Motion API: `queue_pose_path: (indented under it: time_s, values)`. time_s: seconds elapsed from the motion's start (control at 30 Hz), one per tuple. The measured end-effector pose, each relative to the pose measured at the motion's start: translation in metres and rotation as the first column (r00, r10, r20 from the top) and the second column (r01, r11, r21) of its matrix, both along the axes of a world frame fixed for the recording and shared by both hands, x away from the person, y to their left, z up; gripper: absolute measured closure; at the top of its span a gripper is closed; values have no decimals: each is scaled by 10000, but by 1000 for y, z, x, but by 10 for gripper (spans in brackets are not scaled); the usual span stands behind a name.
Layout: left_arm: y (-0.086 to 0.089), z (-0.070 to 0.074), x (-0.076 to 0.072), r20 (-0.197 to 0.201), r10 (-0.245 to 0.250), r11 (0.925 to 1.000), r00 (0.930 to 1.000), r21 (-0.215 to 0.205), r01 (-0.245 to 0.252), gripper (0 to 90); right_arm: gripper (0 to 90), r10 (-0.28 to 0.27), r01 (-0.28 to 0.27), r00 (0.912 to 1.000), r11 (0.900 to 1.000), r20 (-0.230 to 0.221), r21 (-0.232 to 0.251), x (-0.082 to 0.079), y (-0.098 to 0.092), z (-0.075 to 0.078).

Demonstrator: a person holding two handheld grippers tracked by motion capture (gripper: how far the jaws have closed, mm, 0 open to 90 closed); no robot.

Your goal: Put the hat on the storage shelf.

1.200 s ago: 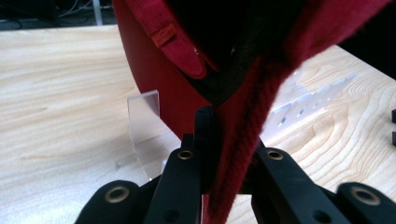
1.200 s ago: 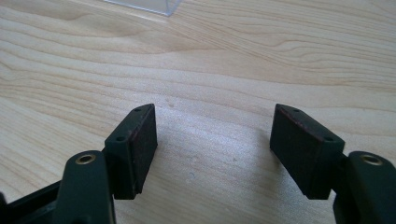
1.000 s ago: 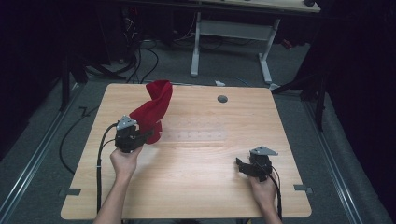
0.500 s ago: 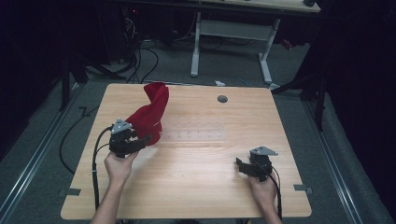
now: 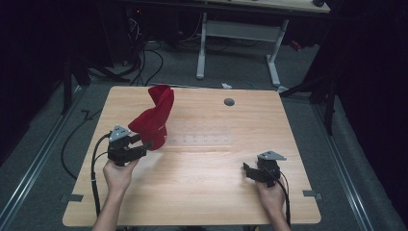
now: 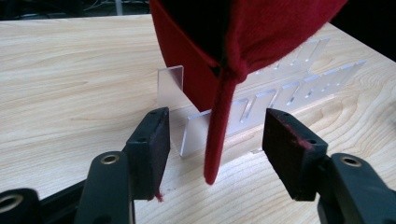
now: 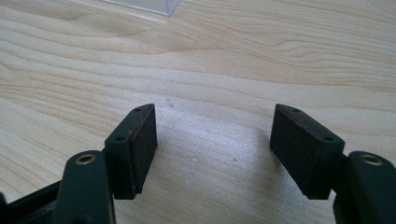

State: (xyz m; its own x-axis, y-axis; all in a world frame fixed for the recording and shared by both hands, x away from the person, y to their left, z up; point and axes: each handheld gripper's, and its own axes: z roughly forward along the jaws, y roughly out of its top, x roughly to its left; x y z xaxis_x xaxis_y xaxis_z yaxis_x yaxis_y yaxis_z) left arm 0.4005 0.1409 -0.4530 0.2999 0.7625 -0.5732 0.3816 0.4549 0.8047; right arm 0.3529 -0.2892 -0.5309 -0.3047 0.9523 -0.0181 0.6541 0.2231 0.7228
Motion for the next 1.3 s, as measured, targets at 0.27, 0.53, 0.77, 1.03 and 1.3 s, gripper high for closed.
queue_pose_path:
  time_s: [0.27, 0.53, 0.77, 1.03, 1.3]
  values:
    - [7, 0, -7, 53, 133, 9999, 9999, 38, -133, 407, 321, -2, 2, 10000, 10000, 1, 1, 0, 0, 0]
    - [13, 1, -14, 275, 257, 9997, 9993, -3, -257, 405, 321, -6, 6, 10000, 10000, -1, 3, 0, 0, 0]
    - [16, 0, -20, 328, 295, 9996, 9990, -19, -294, 402, 321, -17, 17, 10000, 10000, -8, 12, 0, 0, 0]
    - [19, 1, -28, 513, 431, 9990, 9978, -124, -425, 405, 321, -17, 17, 10000, 10000, -6, 12, 0, 0, 0]
    - [20, 2, -37, 658, 402, 9991, 9970, -186, -391, 408, 321, -1, 1, 10000, 10000, 3, 2, 0, 0, 0]
